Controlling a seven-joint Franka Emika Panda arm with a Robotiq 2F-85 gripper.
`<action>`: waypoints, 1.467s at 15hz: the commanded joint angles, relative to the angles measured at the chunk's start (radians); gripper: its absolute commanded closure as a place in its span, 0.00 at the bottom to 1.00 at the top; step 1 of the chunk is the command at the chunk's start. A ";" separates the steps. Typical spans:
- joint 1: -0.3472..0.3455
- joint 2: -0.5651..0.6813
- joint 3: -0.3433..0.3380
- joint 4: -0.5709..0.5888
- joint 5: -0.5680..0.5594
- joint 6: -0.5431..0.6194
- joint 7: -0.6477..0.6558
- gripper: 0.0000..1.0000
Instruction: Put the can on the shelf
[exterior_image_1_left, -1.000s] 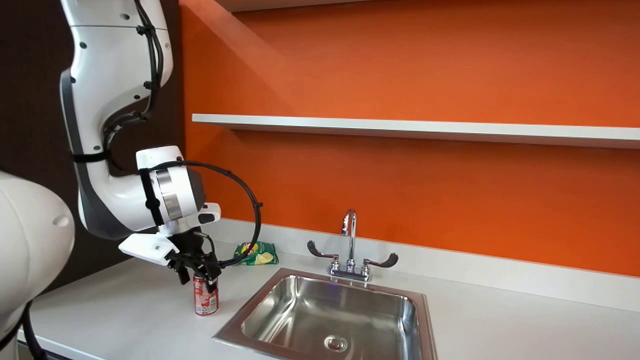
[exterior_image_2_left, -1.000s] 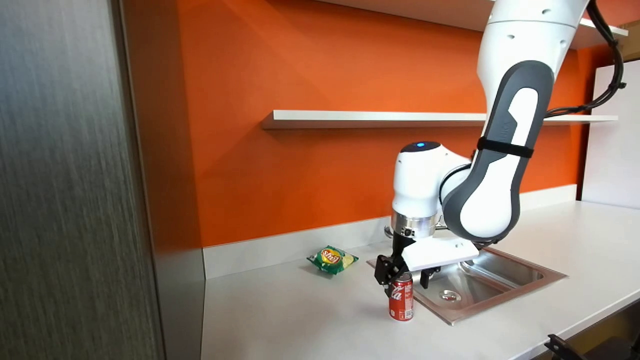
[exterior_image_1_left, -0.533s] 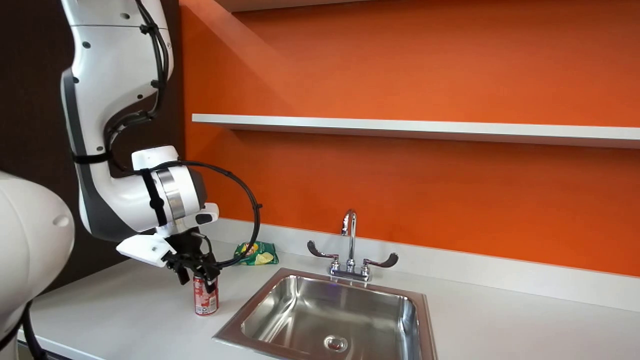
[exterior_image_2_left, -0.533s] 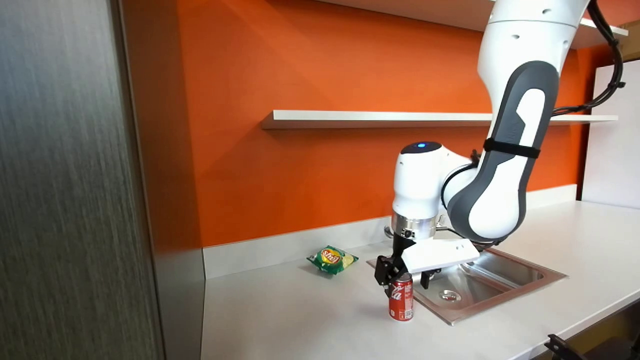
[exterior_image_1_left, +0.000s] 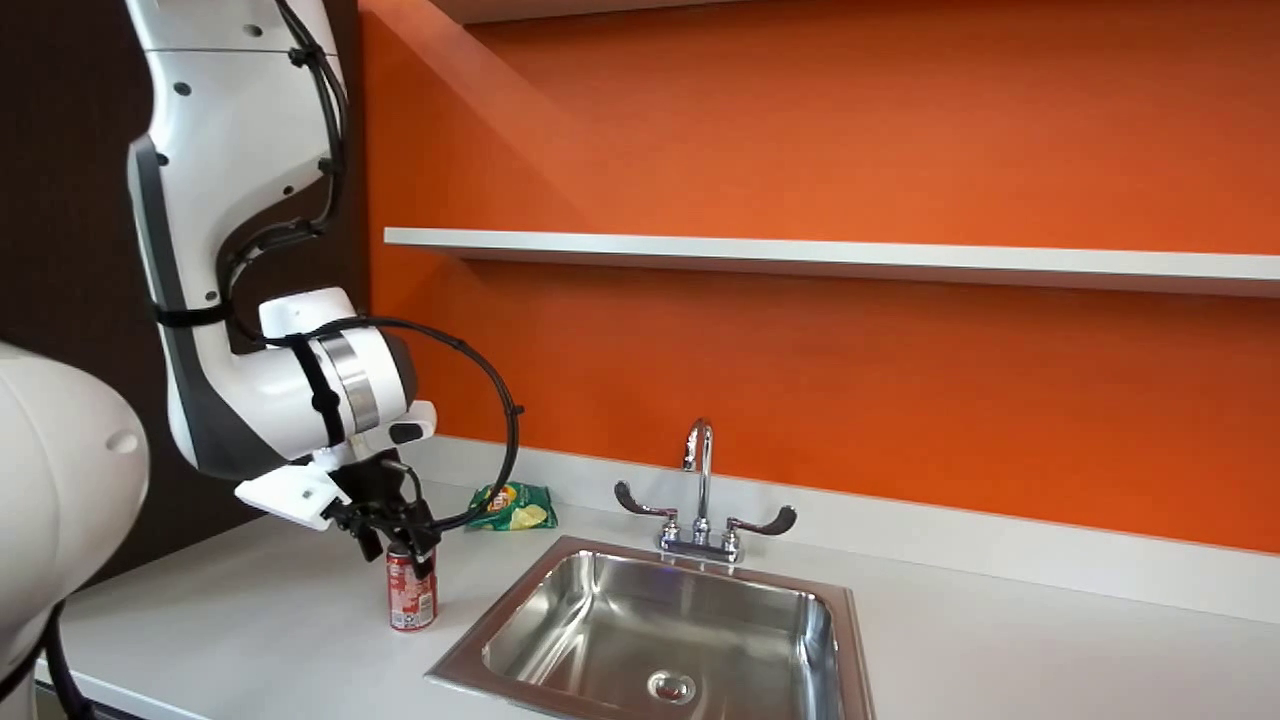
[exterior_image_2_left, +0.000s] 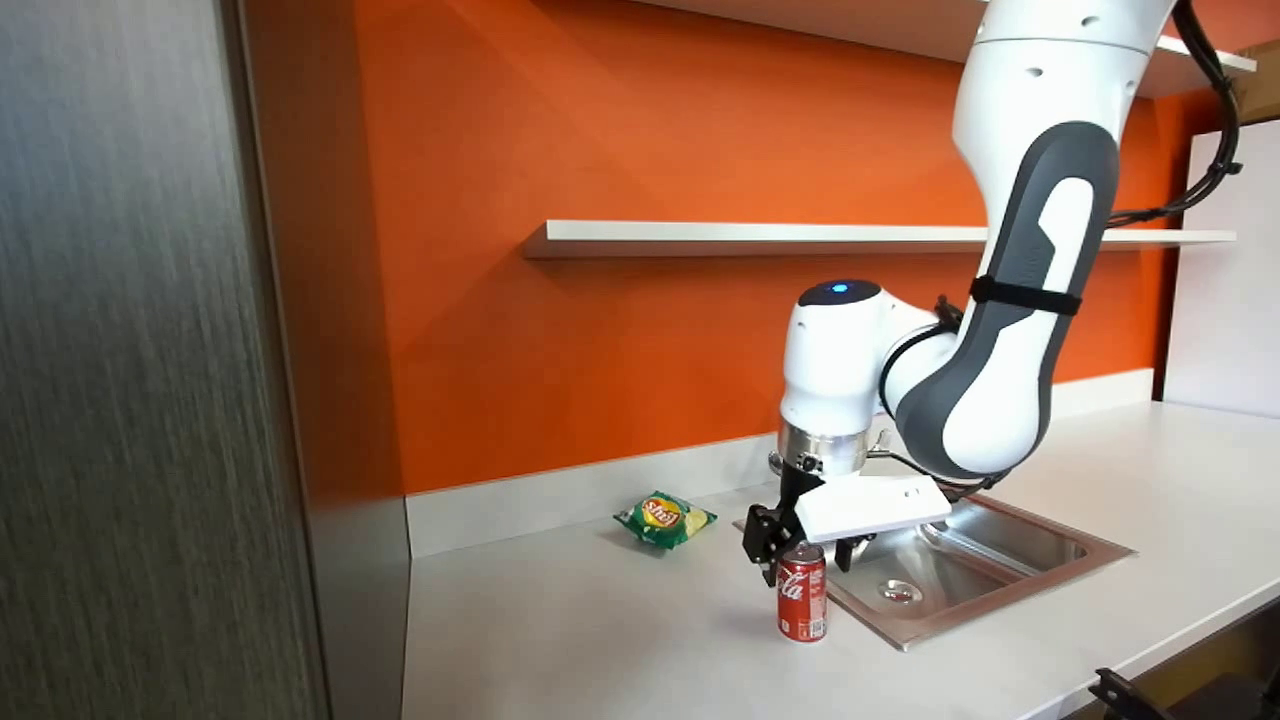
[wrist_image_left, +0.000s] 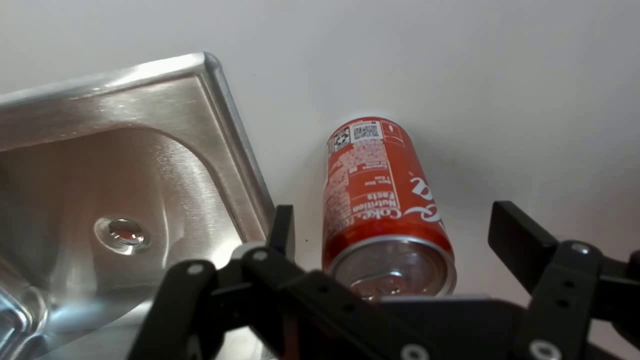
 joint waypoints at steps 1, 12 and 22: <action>0.001 0.000 -0.008 0.016 -0.055 -0.001 0.063 0.25; -0.001 0.016 -0.008 0.029 -0.048 0.002 0.059 0.63; 0.004 -0.082 0.005 -0.022 0.005 -0.018 0.012 0.63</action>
